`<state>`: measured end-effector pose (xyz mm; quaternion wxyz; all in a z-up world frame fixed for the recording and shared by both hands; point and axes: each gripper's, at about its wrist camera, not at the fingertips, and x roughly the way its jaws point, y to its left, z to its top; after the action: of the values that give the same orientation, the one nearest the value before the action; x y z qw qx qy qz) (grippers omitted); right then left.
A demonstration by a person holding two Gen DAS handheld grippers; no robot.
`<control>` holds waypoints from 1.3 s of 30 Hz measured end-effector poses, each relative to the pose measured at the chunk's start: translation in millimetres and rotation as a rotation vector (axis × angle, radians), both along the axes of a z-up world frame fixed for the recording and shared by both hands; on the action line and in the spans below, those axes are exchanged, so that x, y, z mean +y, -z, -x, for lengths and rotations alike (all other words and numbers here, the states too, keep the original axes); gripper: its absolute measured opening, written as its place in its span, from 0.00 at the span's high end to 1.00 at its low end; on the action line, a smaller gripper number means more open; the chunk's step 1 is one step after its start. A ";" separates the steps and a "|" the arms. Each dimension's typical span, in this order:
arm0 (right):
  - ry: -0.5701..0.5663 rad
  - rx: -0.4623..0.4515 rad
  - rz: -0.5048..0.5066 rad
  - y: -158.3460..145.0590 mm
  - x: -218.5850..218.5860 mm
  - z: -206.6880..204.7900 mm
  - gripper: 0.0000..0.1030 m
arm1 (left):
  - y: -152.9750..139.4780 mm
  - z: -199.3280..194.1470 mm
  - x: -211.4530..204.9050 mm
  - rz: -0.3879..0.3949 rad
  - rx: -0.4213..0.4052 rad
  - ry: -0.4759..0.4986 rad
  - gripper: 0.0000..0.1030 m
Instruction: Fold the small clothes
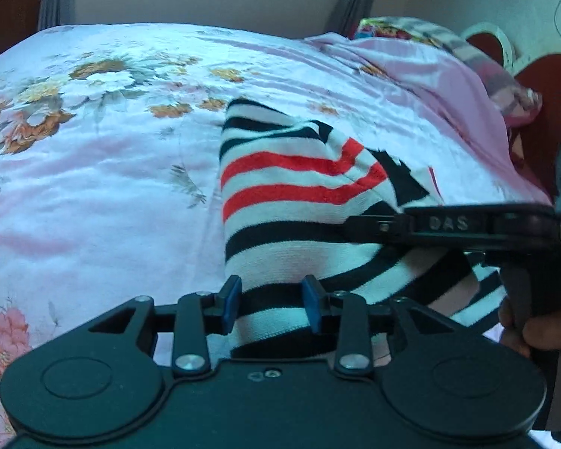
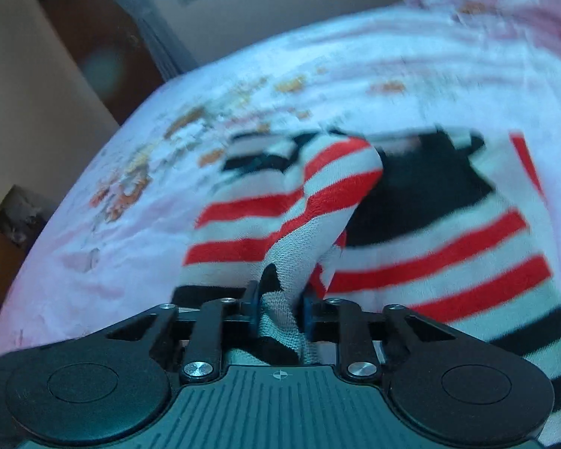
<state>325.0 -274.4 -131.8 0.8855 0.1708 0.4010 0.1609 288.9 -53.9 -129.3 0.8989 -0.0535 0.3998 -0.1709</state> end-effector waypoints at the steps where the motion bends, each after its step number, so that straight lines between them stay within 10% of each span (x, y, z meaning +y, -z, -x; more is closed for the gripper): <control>1: -0.012 -0.041 0.020 -6.4 3.0 4.8 0.82 | -2.9 1.1 0.7 -0.006 -0.020 -0.007 0.68; 17: 0.061 -0.252 0.208 -57.0 -63.3 45.6 0.83 | -33.8 -5.9 -57.3 0.048 -0.100 0.061 0.63; 25: 0.094 -0.020 0.184 7.6 -98.6 45.2 0.82 | 11.9 -8.4 -82.7 0.015 0.037 0.085 0.40; 32: 0.143 -0.072 0.184 -18.4 -107.8 28.1 0.70 | -22.2 -16.6 -85.7 -0.016 -0.064 0.070 0.47; 36: 0.145 -0.052 0.159 -13.9 -104.6 13.4 0.46 | -14.2 -38.3 -93.2 -0.024 -0.029 0.076 0.44; 39: 0.155 -0.051 0.227 -3.2 -102.5 11.2 0.84 | 4.2 -46.1 -100.6 -0.022 0.015 0.066 0.43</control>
<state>313.9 -376.9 -128.6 0.9188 0.0958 0.3796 0.0499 335.0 -154.5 -133.5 0.8904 -0.0319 0.4098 -0.1956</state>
